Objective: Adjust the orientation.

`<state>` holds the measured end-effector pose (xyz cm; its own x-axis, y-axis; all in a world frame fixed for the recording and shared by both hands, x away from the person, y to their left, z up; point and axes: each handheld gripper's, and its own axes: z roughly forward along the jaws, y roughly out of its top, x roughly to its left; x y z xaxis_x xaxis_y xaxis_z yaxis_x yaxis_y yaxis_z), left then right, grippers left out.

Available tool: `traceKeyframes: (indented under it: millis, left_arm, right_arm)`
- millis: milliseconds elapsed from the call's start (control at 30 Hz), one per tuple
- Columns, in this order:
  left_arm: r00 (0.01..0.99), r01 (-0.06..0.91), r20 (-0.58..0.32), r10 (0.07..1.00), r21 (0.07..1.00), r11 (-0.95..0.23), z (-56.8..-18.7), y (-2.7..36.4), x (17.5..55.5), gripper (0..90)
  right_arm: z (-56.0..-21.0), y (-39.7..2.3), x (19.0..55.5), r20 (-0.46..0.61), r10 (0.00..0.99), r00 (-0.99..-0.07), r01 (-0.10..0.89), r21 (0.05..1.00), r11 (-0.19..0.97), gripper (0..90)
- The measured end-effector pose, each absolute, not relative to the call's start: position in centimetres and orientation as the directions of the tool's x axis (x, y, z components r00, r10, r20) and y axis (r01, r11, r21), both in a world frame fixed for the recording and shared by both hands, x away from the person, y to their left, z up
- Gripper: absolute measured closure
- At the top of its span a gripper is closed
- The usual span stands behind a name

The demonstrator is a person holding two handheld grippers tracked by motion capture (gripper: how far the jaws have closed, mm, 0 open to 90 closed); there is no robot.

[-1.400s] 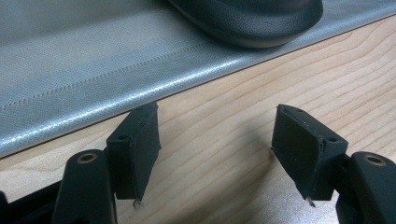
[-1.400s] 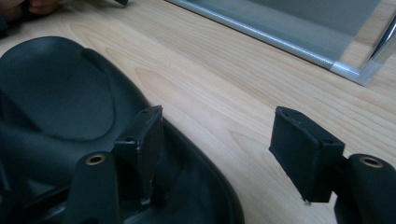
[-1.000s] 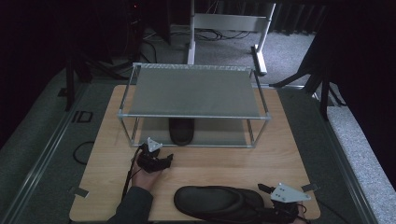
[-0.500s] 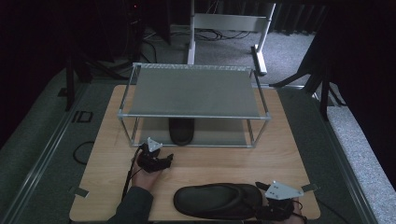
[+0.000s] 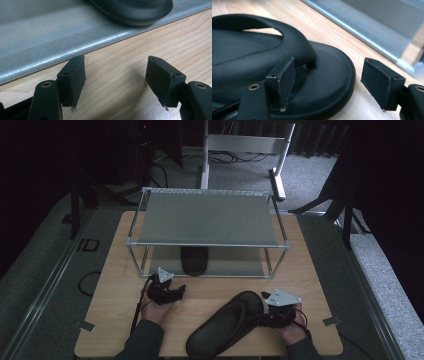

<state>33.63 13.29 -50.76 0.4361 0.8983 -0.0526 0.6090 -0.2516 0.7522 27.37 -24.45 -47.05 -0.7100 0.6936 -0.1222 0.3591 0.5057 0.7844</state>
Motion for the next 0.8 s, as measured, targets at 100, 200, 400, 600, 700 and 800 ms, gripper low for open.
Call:
traceKeyframes:
  millis: [100, 200, 400, 600, 700, 800]
  left_arm:
    - [0.436, 0.609, -0.054, 0.898, 0.752, -0.251, -50.8, 13.3, 33.6, 32.9]
    - [0.435, 0.609, -0.054, 0.899, 0.752, -0.25, -50.8, 13.3, 33.6, 32.9]
    - [0.434, 0.611, -0.057, 0.899, 0.752, -0.247, -50.8, 13.3, 33.7, 32.9]
    - [0.433, 0.612, -0.061, 0.899, 0.753, -0.243, -50.8, 13.3, 33.7, 32.9]
    - [0.433, 0.612, -0.062, 0.899, 0.753, -0.242, -50.8, 13.3, 33.7, 32.9]
    - [0.433, 0.612, -0.065, 0.899, 0.754, -0.24, -50.8, 13.3, 33.7, 32.9]
  right_arm:
    - [-47.1, -23.5, 28.3, -0.134, 0.689, -0.712, 0.351, 0.782, 0.515, 28.6]
    - [-47.2, -22.7, 29.0, -0.137, 0.683, -0.717, 0.347, 0.781, 0.52, 28.7]
    - [-47.4, -20.7, 30.5, -0.138, 0.674, -0.726, 0.343, 0.777, 0.528, 29.2]
    - [-47.7, -18.7, 31.7, -0.127, 0.671, -0.73, 0.353, 0.771, 0.53, 31.3]
    - [-47.9, -17.8, 32.2, -0.116, 0.668, -0.735, 0.355, 0.773, 0.525, 32.1]
    - [-48.1, -16.9, 32.7, -0.112, 0.663, -0.74, 0.362, 0.765, 0.533, 33.2]
